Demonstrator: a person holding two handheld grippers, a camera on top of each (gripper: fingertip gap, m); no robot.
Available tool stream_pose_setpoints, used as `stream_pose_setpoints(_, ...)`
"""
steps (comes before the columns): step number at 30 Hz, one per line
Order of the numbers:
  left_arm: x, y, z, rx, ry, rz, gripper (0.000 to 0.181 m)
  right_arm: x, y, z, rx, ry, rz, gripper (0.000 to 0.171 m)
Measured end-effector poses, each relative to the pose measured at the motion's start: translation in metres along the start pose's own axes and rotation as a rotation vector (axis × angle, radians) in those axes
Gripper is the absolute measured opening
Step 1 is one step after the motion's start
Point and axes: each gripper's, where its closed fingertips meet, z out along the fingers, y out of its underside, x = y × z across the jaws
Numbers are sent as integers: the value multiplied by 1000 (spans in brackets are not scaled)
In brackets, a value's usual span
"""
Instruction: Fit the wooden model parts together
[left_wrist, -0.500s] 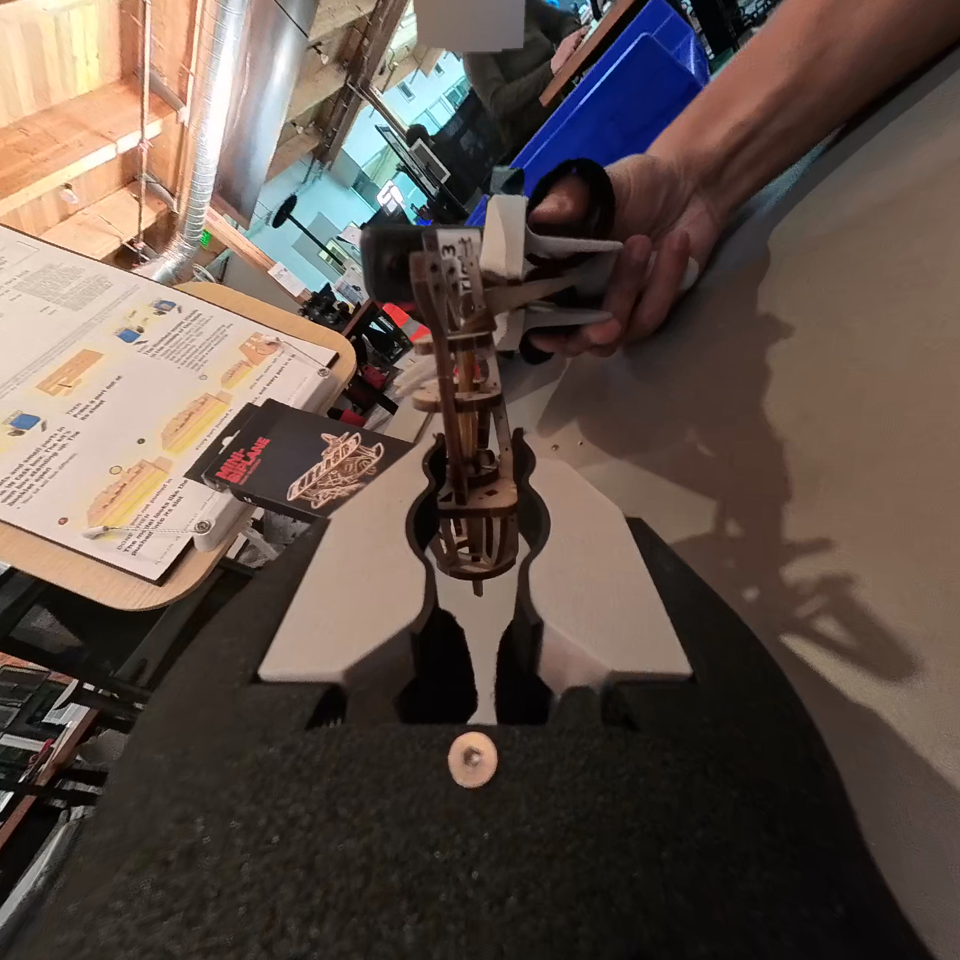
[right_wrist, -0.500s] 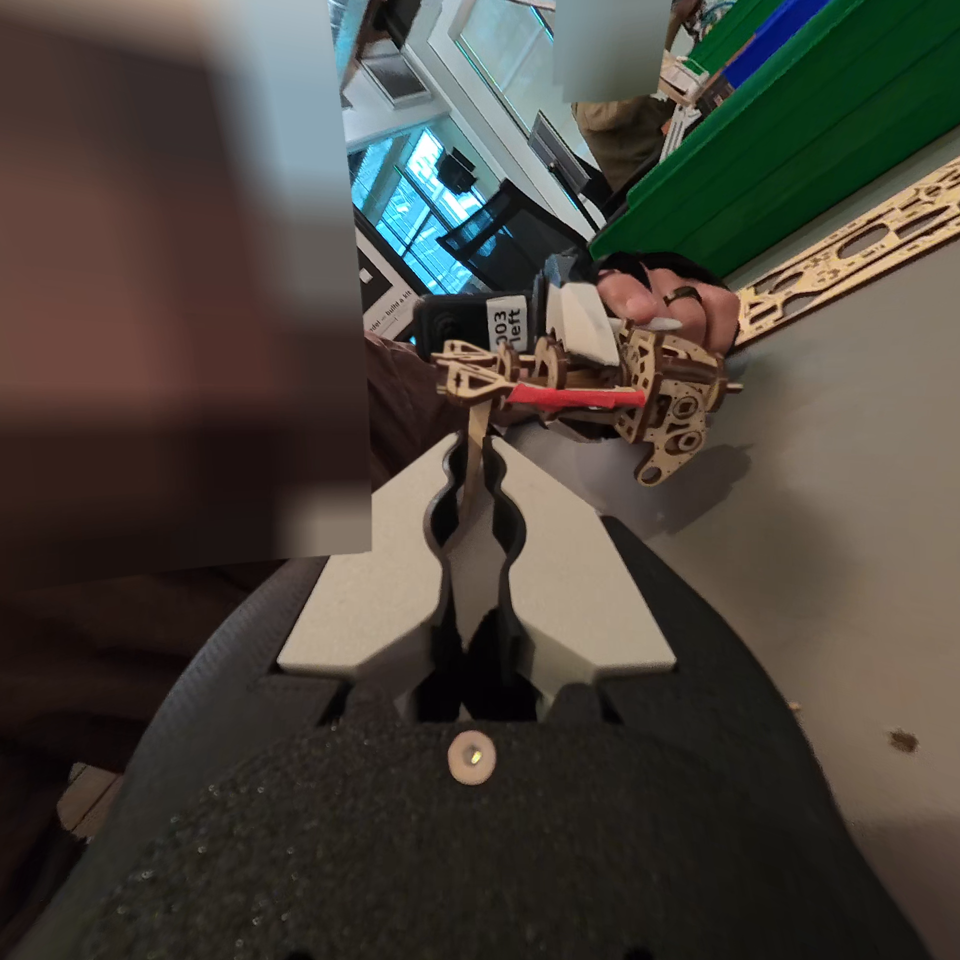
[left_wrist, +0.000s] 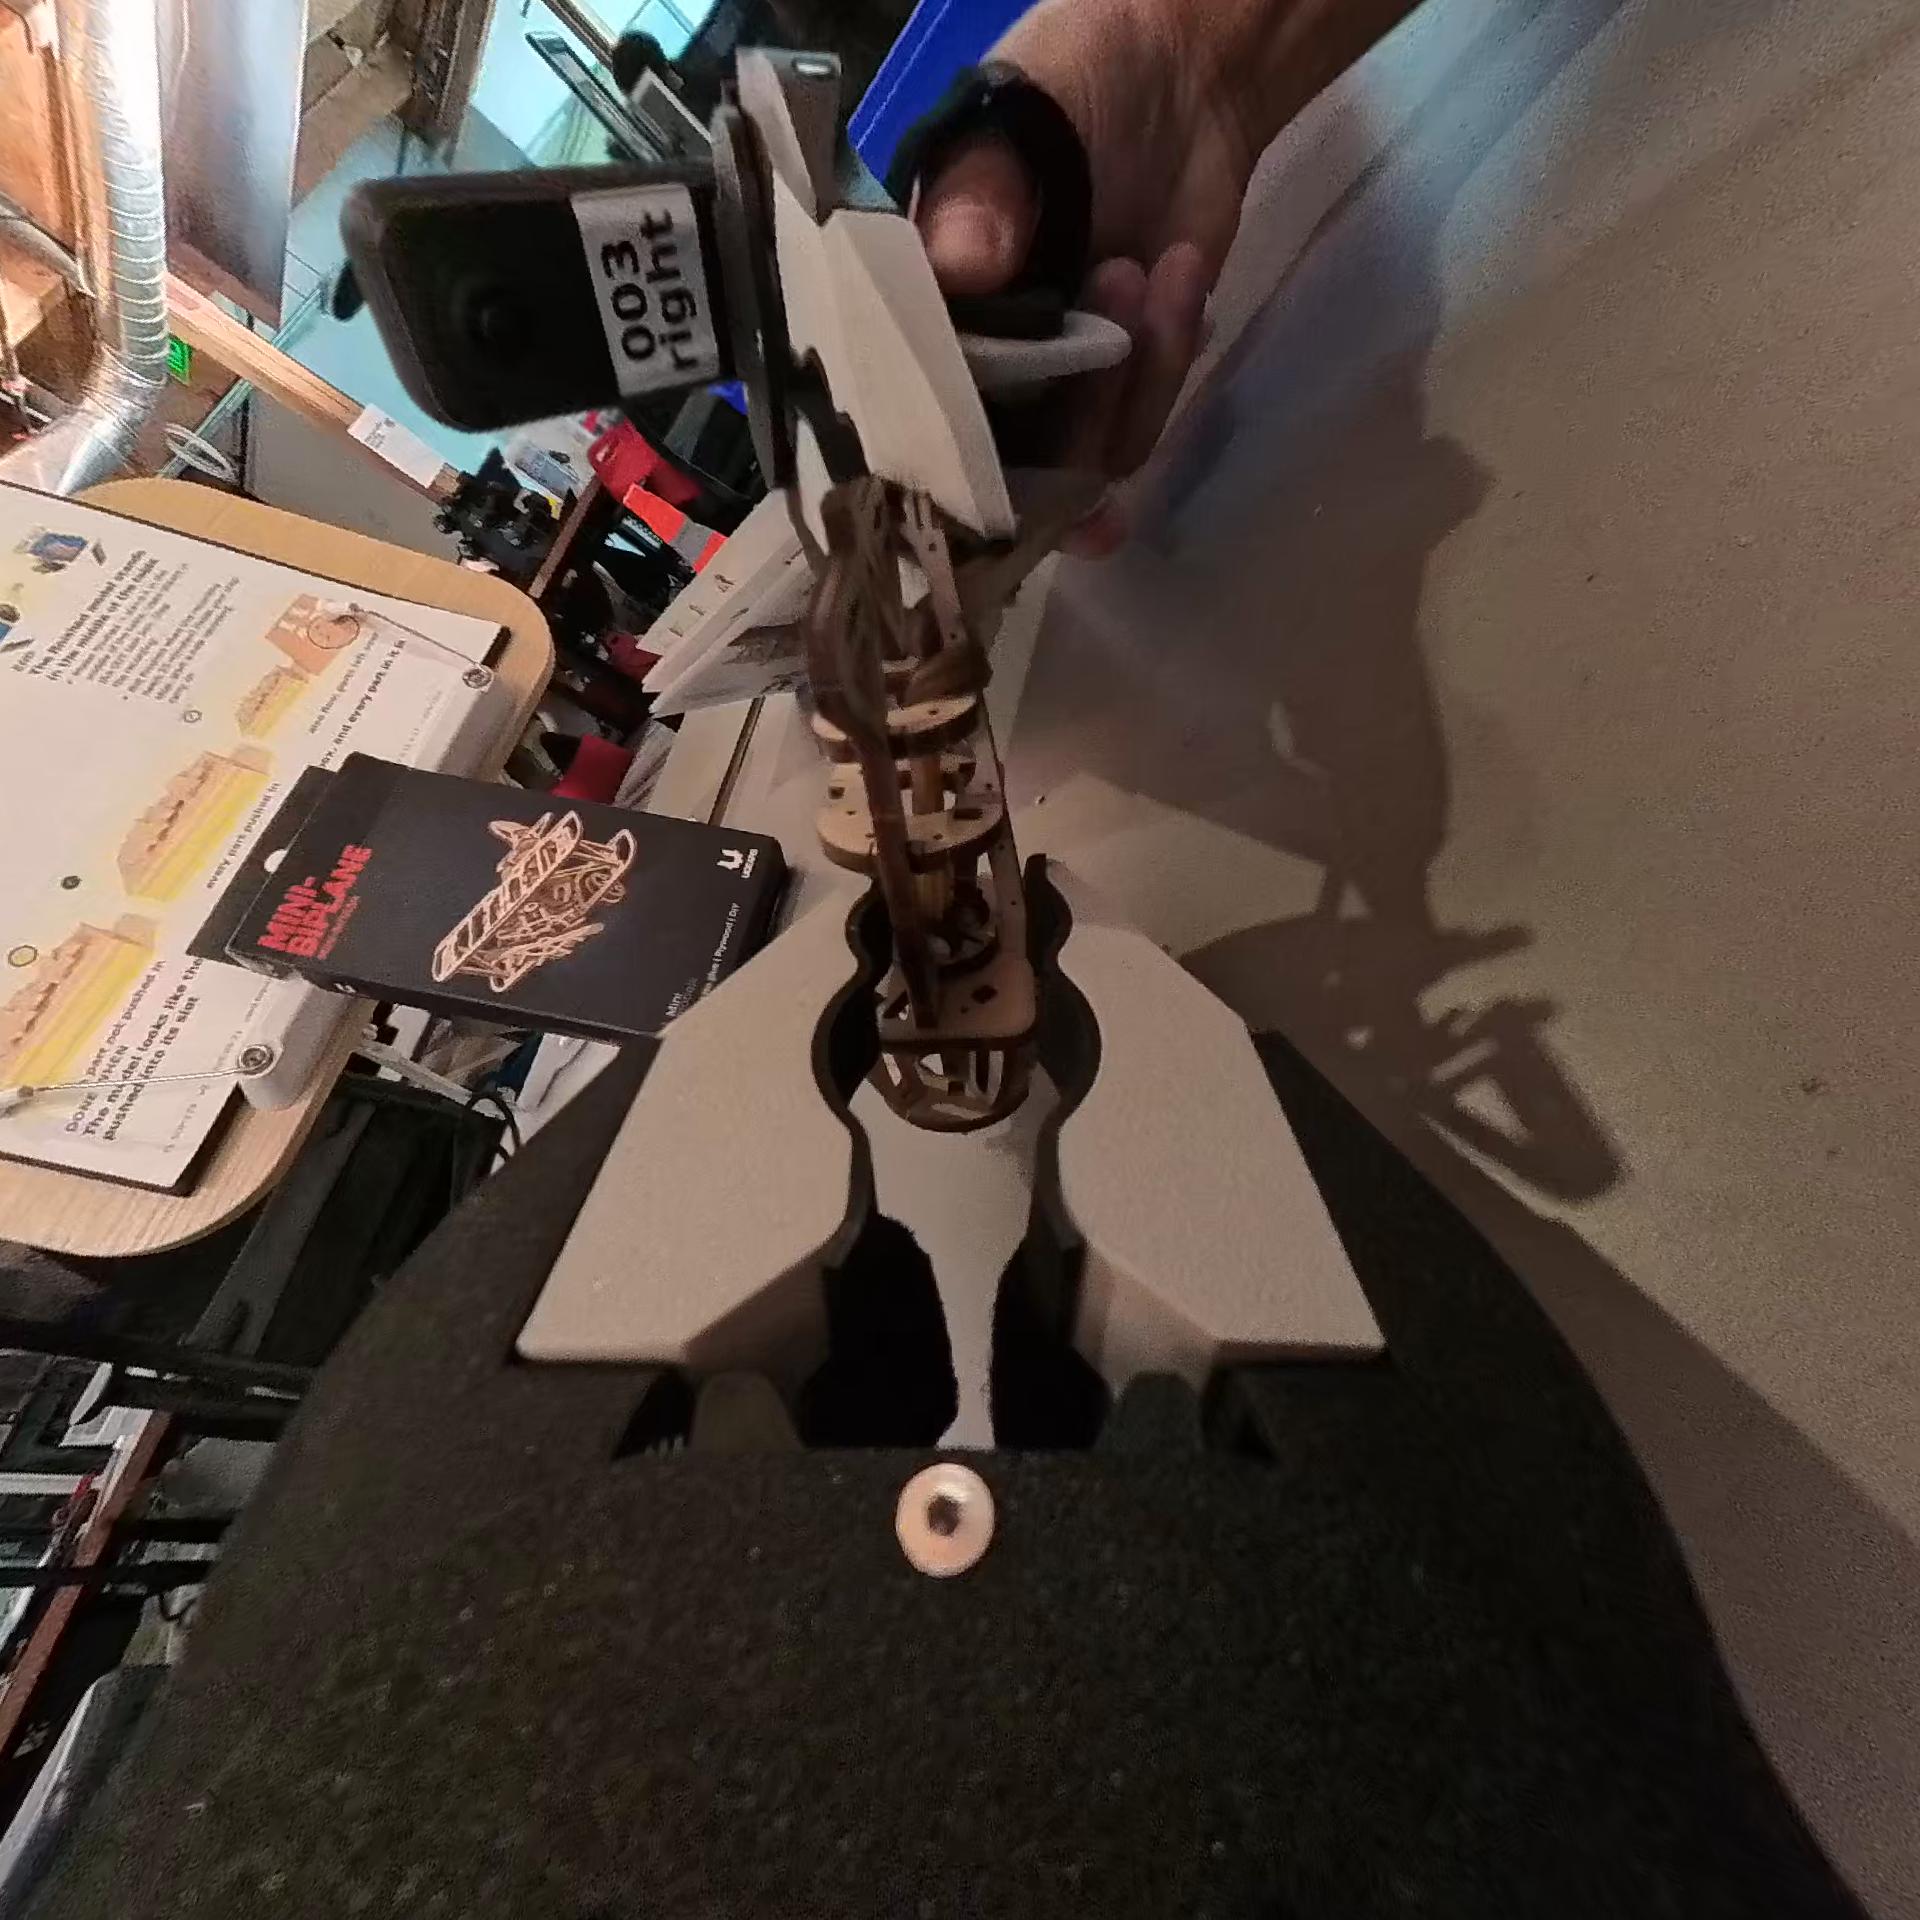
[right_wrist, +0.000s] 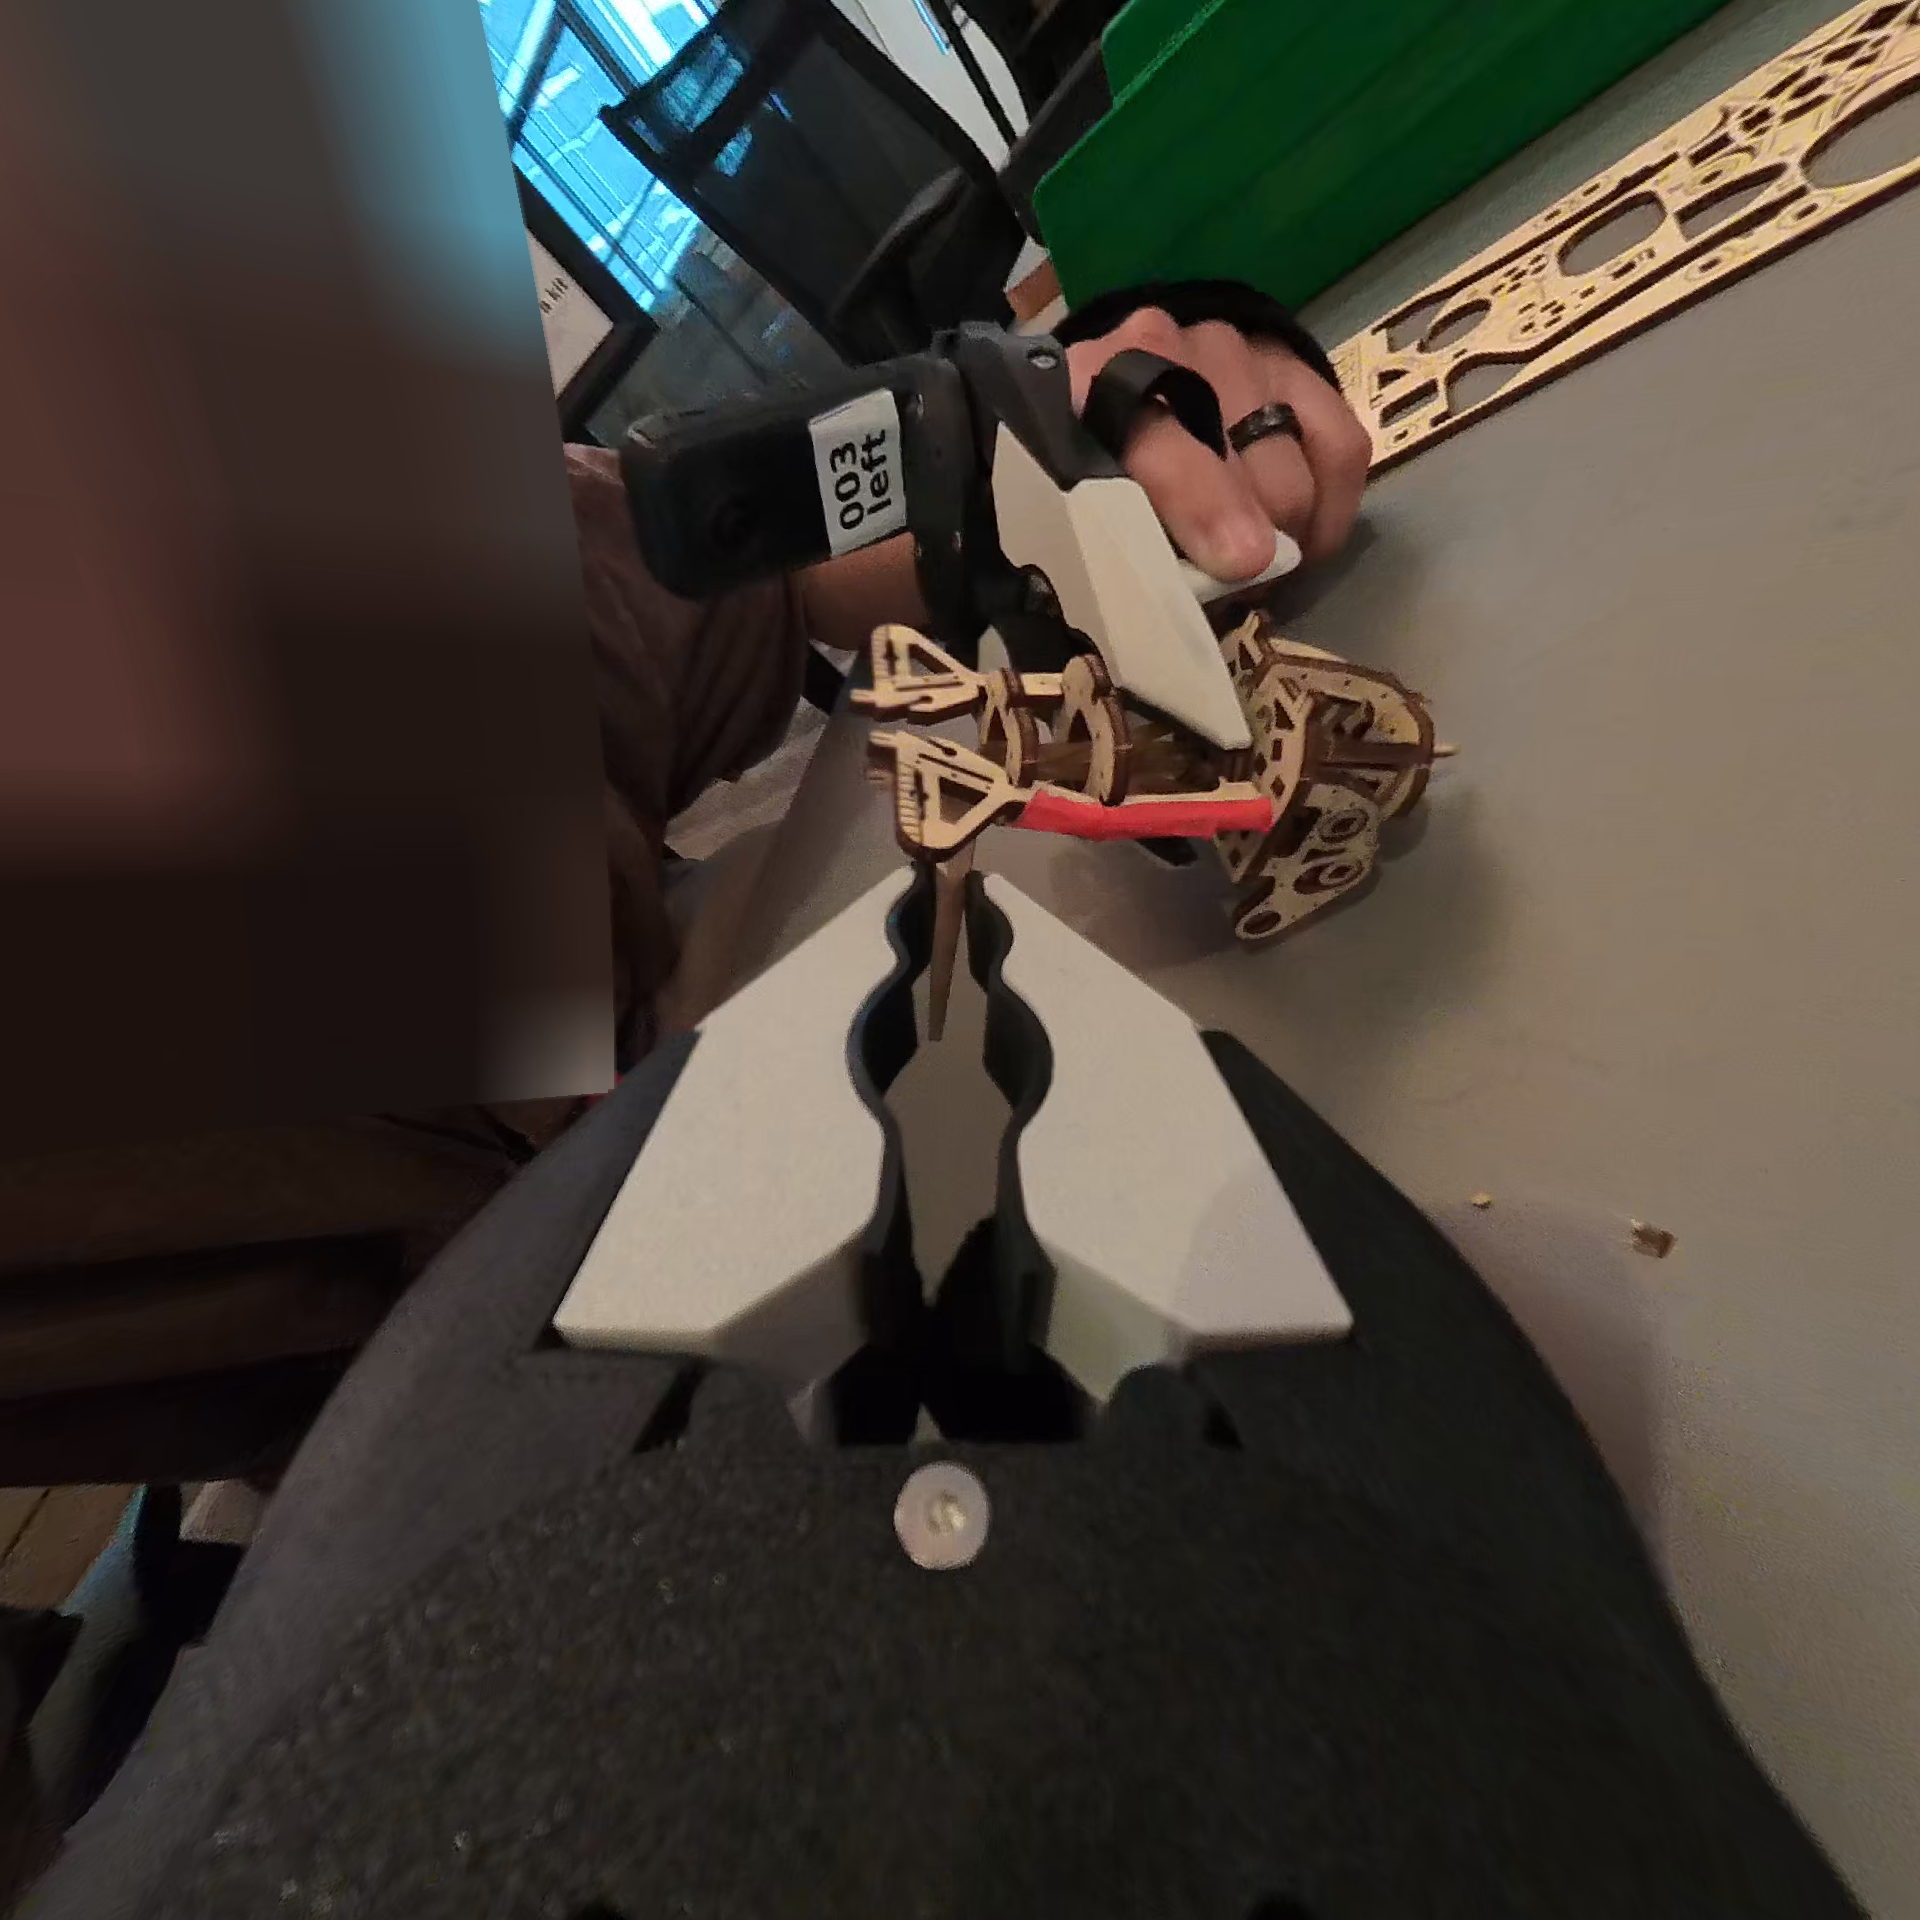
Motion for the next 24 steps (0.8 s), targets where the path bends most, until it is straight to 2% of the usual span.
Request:
stream_pose_setpoints(11,-5,5,1,-22,-30,20,22,18,10,-15,-46,141,7,5)
stream_pose_setpoints(24,-5,7,2,-36,-36,42,22,26,16,-17,-68,180,32,4)
